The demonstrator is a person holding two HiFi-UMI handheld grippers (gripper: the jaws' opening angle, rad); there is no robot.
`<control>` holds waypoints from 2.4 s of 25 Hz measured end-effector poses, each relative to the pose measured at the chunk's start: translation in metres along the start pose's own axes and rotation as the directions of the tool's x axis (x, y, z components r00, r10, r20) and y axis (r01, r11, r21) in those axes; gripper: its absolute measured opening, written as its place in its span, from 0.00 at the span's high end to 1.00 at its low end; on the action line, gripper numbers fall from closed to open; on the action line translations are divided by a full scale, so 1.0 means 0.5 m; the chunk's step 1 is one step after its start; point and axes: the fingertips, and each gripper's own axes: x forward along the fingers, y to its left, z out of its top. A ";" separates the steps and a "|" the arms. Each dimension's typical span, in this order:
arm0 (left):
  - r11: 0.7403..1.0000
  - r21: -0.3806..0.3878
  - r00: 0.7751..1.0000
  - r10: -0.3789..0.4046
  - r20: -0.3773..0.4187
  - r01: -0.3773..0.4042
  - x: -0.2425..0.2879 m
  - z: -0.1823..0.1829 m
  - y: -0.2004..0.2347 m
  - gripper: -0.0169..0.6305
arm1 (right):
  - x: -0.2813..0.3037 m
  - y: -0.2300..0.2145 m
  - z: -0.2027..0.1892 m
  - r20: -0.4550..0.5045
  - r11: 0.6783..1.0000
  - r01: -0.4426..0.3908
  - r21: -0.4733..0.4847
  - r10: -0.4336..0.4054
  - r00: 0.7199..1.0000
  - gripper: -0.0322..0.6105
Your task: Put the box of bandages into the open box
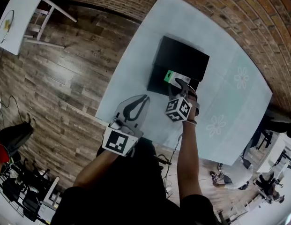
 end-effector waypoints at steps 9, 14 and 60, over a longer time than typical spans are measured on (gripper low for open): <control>1.000 0.012 0.999 -0.027 0.030 0.026 -0.021 0.023 -0.029 0.90 | -0.098 -0.020 0.029 0.110 0.981 0.074 0.179 -0.095 0.989 0.88; 0.997 0.051 0.999 -0.054 -0.008 0.054 -0.050 0.007 -0.047 0.90 | -0.172 -0.025 0.038 0.158 0.931 0.147 0.333 -0.209 0.965 0.90; 0.967 0.155 0.978 -0.209 0.028 0.202 -0.204 0.078 -0.172 0.90 | -0.619 0.097 0.114 0.414 0.626 -0.009 0.780 -0.506 0.757 0.91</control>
